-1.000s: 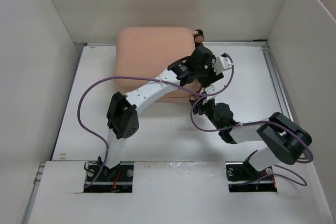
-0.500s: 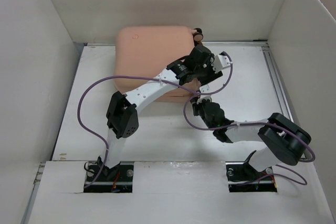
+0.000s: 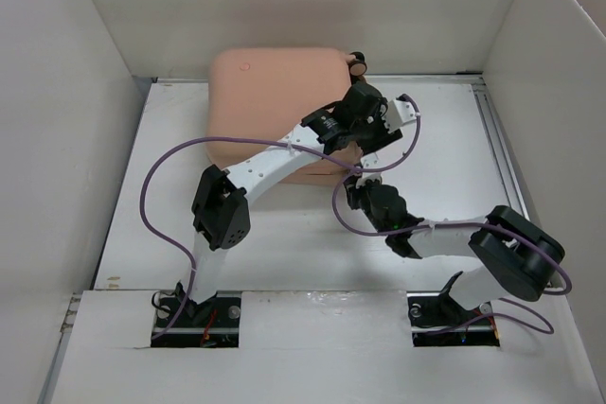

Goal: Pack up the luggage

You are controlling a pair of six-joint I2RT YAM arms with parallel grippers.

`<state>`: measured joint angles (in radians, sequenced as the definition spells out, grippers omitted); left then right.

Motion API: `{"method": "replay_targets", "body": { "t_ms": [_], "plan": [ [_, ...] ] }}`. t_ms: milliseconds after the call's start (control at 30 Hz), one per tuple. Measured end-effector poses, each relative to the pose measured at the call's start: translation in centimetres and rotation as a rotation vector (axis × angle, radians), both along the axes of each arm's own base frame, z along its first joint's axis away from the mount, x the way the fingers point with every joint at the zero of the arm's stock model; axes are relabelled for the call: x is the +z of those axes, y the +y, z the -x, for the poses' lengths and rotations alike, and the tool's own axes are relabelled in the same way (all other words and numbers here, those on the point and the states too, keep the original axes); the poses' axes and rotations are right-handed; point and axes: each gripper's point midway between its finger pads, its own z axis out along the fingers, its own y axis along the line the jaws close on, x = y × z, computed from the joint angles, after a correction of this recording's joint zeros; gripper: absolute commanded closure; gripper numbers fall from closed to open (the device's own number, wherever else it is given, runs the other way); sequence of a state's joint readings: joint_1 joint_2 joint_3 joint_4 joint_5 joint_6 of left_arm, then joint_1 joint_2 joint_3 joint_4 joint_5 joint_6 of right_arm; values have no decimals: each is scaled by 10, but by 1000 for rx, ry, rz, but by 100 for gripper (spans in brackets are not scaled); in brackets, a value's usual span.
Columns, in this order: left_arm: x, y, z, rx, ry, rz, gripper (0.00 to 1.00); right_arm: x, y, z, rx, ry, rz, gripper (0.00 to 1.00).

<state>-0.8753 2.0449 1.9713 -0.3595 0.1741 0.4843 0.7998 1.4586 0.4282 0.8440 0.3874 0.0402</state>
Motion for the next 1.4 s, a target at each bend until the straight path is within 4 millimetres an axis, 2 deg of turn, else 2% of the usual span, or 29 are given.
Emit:
{"method": "replay_targets", "body": {
  "t_ms": [133,267,300,333,433,467,533,800,1000,1100,1233,1267,1333,1367,1400],
  "plan": [
    [0,0,0,1,0,0,100,3,2,-2,2,-1,1,55],
    [0,0,0,1,-1,1,100,0,4,-3,6,15,15,52],
    [0,0,-1,2,-3,2,100,1,4,-3,5,16,15,54],
    [0,0,-1,3,-4,1,100,1,4,-3,0,15,16,66],
    [1,0,-2,6,-9,5,100,-1,-1,-5,-31,18,36,84],
    [1,0,-2,6,-9,5,100,0,-1,-6,-39,19,34,94],
    [2,-1,-2,6,-10,6,100,0,-1,-6,-50,23,28,100],
    [2,-1,-3,8,-10,11,100,-1,-3,-5,-69,29,28,100],
    [1,-2,-3,12,-12,15,100,0,-5,-3,1,22,30,100],
    [0,-3,-2,9,-11,13,100,0,-7,-1,31,9,29,96],
    [0,-3,-1,9,-11,13,100,1,-8,-1,47,-1,30,86],
    [0,-3,-1,9,-11,13,100,2,-8,-1,46,-5,28,79],
    [0,-3,-2,9,-12,14,100,3,-9,-2,45,-9,25,73],
    [1,-3,-2,10,-13,15,100,4,-9,-3,42,-11,25,66],
    [1,-3,-2,10,-13,15,100,4,-10,-3,40,-13,26,63]
  ]
}}
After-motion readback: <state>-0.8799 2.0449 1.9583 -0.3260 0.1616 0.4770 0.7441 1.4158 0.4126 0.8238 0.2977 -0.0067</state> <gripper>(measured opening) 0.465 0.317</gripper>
